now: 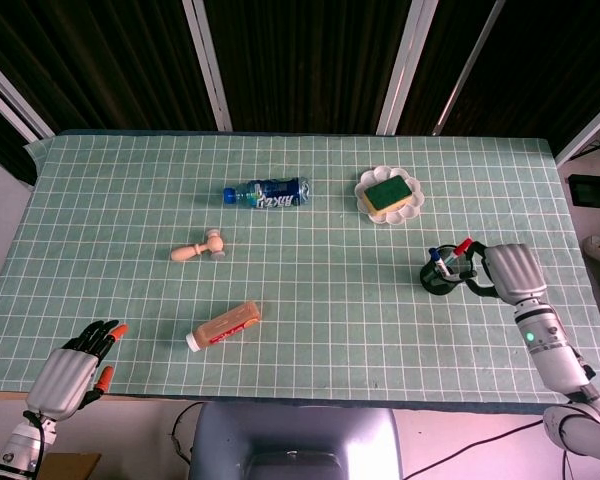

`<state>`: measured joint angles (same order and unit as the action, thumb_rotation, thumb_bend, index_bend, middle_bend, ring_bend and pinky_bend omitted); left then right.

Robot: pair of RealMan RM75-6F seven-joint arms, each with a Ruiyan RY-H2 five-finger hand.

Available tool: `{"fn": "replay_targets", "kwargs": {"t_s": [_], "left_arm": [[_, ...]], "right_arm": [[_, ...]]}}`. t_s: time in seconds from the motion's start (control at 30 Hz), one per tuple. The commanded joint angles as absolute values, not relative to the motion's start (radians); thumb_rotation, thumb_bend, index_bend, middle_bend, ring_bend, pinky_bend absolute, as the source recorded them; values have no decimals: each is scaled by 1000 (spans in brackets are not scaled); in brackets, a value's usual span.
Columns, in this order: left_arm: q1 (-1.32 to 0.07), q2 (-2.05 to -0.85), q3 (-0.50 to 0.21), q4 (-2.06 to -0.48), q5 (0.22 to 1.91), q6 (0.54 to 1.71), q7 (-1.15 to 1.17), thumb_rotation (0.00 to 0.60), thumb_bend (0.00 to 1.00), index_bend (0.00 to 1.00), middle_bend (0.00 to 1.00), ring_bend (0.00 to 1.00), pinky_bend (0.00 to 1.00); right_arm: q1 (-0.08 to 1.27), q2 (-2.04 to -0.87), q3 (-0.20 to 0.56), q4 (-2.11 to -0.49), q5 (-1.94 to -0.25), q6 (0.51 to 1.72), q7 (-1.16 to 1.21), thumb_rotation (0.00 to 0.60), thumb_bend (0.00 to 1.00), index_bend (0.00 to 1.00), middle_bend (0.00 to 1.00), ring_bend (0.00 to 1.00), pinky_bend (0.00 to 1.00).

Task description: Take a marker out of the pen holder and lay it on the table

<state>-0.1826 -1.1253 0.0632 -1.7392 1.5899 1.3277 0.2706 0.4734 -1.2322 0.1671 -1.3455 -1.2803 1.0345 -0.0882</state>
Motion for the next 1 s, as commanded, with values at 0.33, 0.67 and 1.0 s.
{"fn": "replay_targets", "kwargs": {"t_s": [0.33,0.67,1.0], "left_arm": [[-183,-1125,64,-1740,1590,1326,272,600,525,146,101,102,397],[-183,-1126,64,-1741,1588,1325,273,600,524,146,101,102,397],[-185,-1125,66,-1742,1589,1323,272,600,525,146,101,102,397]], "right_arm": [[481,-1245,163,-1331,-1266,1023,-94,600,457,605,1000,1000,1000],[485,-1246,156,-1330,-1257,1013,-100,600,477,609,1000,1000,1000],[488,-1234,149,-1345,-1236,991,-120,600,478,605,1000,1000,1000]]}}
